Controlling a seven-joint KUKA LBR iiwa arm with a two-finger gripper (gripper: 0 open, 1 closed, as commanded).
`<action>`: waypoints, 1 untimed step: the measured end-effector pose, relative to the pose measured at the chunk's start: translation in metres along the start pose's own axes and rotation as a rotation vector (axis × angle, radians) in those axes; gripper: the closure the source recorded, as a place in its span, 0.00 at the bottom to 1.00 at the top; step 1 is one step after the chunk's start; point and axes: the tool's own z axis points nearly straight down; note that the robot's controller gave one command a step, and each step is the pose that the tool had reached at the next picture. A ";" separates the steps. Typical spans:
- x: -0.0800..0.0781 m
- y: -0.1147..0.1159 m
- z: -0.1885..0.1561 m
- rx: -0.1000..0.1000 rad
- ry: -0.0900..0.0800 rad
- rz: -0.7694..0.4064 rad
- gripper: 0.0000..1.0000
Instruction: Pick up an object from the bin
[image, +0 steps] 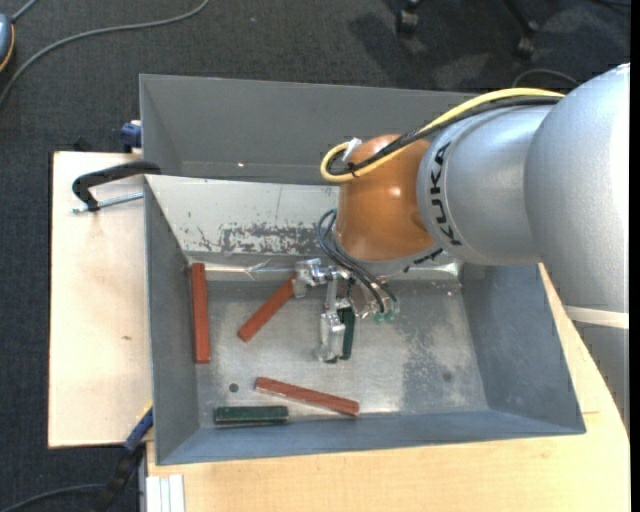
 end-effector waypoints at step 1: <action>-0.035 0.047 -0.046 -0.002 -0.007 -0.017 0.00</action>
Offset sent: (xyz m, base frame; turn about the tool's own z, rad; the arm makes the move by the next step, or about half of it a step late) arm 0.0216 0.0491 0.0415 -0.0129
